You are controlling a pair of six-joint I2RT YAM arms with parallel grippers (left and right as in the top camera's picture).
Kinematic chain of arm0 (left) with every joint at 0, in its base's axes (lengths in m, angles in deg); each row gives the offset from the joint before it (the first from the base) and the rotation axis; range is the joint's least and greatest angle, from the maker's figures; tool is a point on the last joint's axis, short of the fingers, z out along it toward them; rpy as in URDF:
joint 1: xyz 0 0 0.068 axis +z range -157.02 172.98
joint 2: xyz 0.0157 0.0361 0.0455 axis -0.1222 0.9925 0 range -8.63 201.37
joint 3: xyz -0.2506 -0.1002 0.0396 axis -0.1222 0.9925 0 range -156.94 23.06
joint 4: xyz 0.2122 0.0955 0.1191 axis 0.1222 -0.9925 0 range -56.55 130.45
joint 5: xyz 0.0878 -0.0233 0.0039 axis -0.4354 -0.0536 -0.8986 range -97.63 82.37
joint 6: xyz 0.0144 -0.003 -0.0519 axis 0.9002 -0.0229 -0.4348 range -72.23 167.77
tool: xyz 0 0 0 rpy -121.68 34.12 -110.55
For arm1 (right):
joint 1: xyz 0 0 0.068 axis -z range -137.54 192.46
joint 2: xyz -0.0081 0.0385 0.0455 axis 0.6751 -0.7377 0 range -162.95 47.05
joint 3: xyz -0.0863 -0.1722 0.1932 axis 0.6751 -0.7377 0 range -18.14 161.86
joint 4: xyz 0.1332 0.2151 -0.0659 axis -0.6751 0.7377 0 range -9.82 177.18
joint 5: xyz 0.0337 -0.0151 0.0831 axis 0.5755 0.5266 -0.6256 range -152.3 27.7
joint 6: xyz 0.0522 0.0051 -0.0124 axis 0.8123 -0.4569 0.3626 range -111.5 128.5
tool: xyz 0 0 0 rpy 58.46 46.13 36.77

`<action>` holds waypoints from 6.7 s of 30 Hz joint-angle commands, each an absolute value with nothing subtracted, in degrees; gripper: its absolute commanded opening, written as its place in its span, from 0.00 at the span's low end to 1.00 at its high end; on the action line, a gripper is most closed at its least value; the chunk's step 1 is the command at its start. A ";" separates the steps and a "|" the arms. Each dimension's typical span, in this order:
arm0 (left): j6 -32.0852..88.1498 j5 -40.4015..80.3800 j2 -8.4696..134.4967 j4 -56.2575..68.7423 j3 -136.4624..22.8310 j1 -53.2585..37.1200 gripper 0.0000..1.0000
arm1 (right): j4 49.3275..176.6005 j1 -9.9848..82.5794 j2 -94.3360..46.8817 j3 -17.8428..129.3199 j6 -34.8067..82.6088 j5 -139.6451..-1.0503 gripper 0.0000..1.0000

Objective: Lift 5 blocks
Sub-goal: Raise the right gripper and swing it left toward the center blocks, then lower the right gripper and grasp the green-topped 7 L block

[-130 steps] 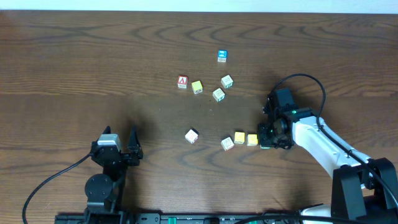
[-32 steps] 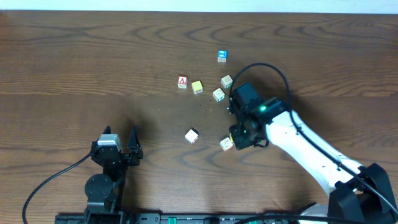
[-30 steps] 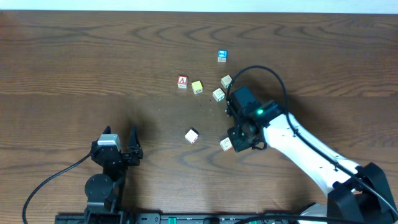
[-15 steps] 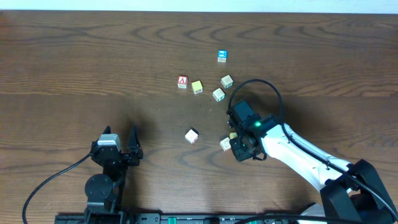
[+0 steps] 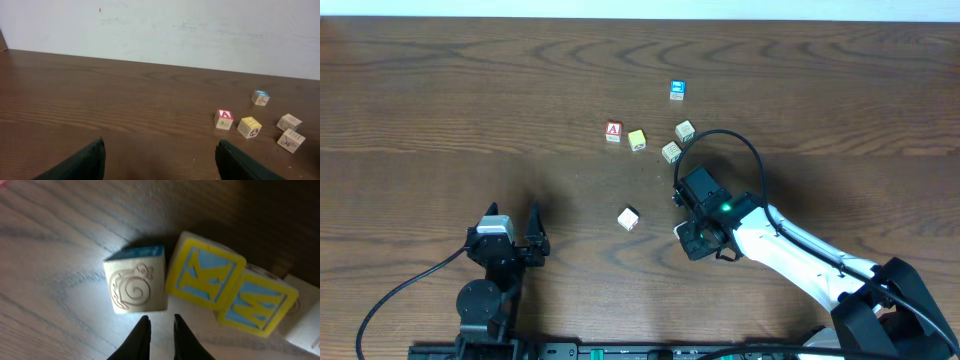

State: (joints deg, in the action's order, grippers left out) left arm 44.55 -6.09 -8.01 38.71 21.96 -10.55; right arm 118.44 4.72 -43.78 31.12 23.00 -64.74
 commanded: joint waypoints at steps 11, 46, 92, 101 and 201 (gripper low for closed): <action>44.04 -7.24 -8.32 36.37 22.83 -10.31 0.71 | 116.76 3.68 -46.43 30.81 23.86 -64.81 0.13; 44.04 -7.24 -8.32 36.37 22.83 -10.31 0.71 | 112.73 -1.35 -46.62 30.83 22.57 -63.78 0.17; 44.04 -7.24 -8.32 36.37 22.83 -10.31 0.71 | 113.00 -6.73 -46.60 36.17 20.01 -66.23 0.49; 44.04 -7.24 -8.32 36.37 22.83 -10.31 0.71 | 112.08 -8.17 -46.62 40.93 14.96 -67.36 0.71; 44.04 -7.24 -8.32 36.37 22.83 -10.31 0.71 | 113.83 -9.39 -62.86 52.34 7.79 -62.71 0.38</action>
